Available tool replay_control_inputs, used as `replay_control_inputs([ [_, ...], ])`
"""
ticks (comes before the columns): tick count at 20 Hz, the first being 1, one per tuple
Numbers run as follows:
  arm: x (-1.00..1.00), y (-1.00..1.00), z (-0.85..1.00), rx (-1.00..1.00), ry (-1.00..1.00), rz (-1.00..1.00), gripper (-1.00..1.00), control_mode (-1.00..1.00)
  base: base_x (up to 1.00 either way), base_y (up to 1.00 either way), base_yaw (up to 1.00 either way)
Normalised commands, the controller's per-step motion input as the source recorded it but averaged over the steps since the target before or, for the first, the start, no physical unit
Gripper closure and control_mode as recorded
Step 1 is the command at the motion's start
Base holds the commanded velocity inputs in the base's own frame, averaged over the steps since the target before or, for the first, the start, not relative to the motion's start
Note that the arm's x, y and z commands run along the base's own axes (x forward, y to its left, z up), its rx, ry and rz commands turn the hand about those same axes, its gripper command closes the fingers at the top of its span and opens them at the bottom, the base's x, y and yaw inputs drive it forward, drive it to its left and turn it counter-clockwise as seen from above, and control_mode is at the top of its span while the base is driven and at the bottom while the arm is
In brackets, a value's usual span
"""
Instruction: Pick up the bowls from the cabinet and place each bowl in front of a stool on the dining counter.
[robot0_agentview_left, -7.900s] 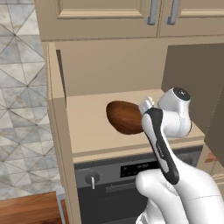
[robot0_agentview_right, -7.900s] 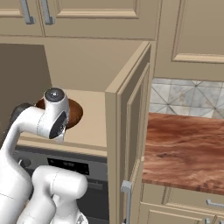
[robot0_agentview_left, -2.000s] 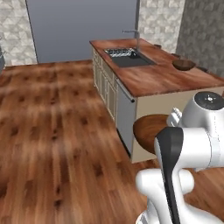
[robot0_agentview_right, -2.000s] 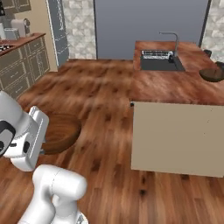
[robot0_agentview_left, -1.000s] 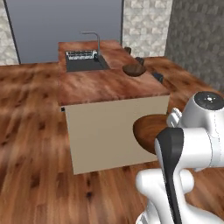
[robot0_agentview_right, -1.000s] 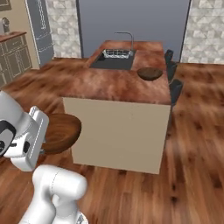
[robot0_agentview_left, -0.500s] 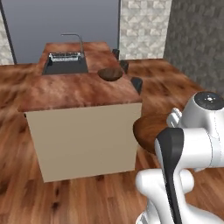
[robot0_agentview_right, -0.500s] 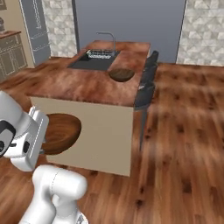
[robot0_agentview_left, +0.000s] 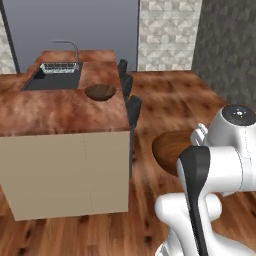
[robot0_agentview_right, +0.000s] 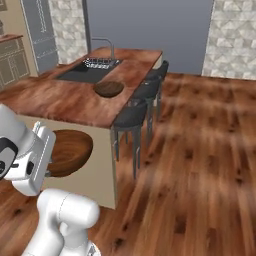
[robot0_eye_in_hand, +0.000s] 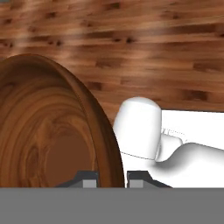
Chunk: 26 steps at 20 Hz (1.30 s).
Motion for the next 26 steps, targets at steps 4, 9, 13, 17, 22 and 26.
replay_control_inputs([
  [4,0.0,0.0,0.0,0.0,0.0,0.0,1.0,1.0,0.53,-1.0,0.25],
  [9,0.0,0.0,0.0,0.0,0.0,0.0,1.0,1.0,0.52,-1.0,0.23],
  [13,0.0,0.0,0.0,0.0,0.0,0.0,1.0,1.0,0.55,-1.0,0.28],
  [17,0.0,0.0,0.0,0.0,0.0,0.0,1.0,1.0,0.49,-1.0,0.42],
  [22,0.0,0.0,0.0,0.0,0.0,0.0,1.0,1.0,0.46,-1.0,0.48],
  [26,0.0,0.0,0.0,0.0,0.0,0.0,1.0,1.0,0.46,-1.0,0.46],
])
